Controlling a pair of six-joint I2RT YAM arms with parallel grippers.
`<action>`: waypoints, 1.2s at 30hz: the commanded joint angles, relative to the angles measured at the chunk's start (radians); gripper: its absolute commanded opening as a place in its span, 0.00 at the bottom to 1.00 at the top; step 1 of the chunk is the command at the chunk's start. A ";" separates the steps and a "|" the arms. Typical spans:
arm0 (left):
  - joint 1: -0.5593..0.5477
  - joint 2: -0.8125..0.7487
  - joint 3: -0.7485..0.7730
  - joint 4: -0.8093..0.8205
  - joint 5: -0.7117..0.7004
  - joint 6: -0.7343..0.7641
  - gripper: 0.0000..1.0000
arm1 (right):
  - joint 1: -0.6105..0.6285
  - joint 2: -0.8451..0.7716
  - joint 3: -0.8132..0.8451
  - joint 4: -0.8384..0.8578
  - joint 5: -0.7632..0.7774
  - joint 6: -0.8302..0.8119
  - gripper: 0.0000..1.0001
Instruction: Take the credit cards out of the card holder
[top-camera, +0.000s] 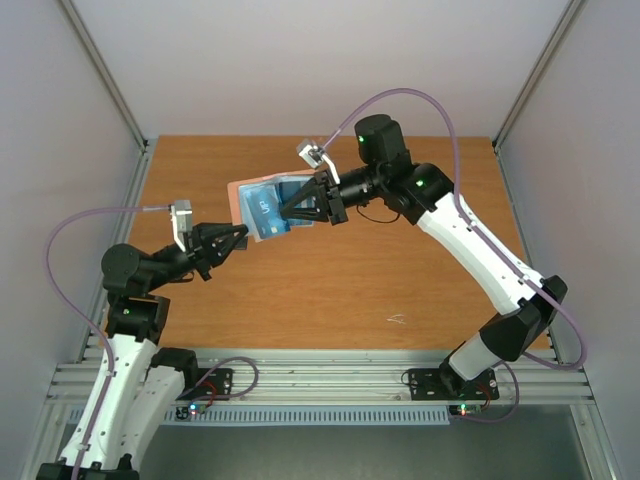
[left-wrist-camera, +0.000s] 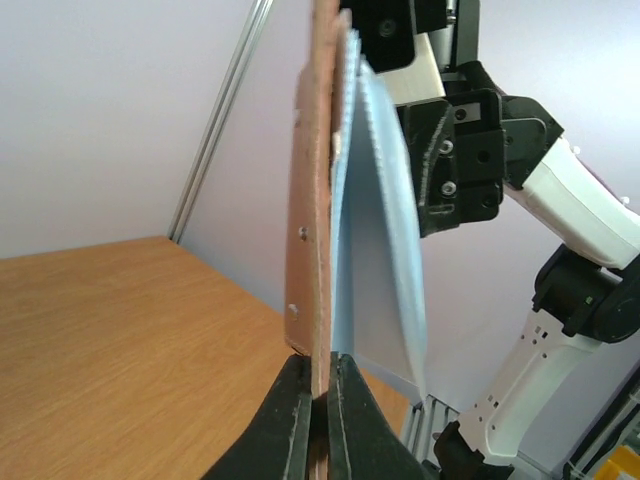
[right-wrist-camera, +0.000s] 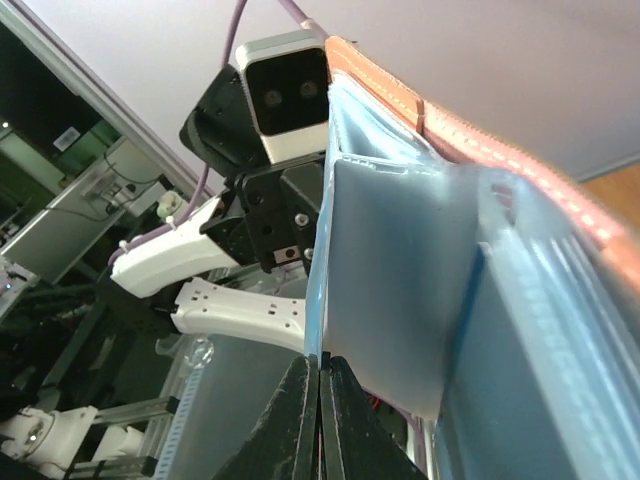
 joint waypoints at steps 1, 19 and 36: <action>-0.009 0.003 -0.012 0.102 0.039 -0.022 0.05 | 0.009 0.019 0.010 0.077 0.012 0.030 0.01; -0.016 0.009 -0.009 0.054 0.026 -0.051 0.38 | 0.048 0.063 0.072 -0.011 0.028 -0.040 0.01; -0.011 0.026 -0.044 -0.098 -0.227 -0.055 0.00 | -0.190 -0.094 -0.053 -0.273 0.215 -0.185 0.01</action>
